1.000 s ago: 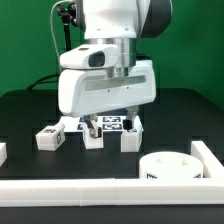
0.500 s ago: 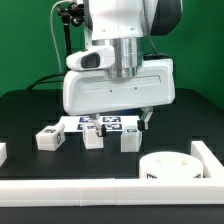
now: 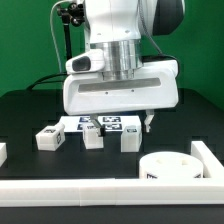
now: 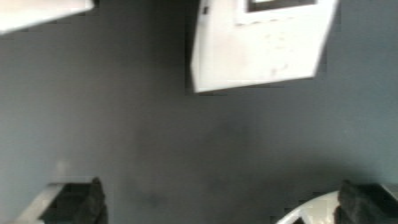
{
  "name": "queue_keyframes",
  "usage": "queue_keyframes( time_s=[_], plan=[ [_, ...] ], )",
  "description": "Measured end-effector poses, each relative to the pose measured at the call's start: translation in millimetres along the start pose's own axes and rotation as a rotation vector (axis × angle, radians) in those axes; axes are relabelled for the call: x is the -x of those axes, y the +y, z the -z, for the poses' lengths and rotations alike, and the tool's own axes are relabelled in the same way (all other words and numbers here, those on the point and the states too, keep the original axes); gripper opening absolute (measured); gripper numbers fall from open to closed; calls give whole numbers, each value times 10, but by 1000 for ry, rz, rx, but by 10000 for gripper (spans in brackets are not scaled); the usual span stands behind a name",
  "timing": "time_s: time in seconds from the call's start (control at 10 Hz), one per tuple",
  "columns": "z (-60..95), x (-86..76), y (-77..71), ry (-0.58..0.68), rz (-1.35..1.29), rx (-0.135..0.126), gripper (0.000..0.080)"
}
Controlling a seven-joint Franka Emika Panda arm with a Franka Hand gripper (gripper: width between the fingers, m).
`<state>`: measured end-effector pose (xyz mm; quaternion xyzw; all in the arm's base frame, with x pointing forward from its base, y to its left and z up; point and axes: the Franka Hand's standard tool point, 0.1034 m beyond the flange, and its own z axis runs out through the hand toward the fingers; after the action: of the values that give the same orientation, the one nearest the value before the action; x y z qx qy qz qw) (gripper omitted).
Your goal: Assemble stool
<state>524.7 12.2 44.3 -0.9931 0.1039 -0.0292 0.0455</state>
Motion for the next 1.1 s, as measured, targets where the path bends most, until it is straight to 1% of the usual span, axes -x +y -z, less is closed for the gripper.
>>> queue_keyframes(
  time_s=[0.1, 0.2, 0.3, 0.5, 0.6, 0.7, 0.8, 0.9, 1.0, 1.1],
  plan=[
    [-13, 22, -23, -2, -73, -4, 649],
    [-26, 36, -36, 0, -86, -4, 649],
    [-25, 34, -36, 0, -83, -4, 649],
    [-26, 57, -38, -41, -79, -4, 649],
    [-33, 50, -35, -37, -78, -4, 649],
    [-71, 100, -21, -64, -79, -1, 649],
    [-84, 188, -19, -183, -84, 1, 649],
    [-100, 156, -23, -253, -89, 1, 649],
    [-111, 173, -18, -309, -78, -1, 649],
    [-99, 212, -10, -398, -82, -1, 649]
  ],
)
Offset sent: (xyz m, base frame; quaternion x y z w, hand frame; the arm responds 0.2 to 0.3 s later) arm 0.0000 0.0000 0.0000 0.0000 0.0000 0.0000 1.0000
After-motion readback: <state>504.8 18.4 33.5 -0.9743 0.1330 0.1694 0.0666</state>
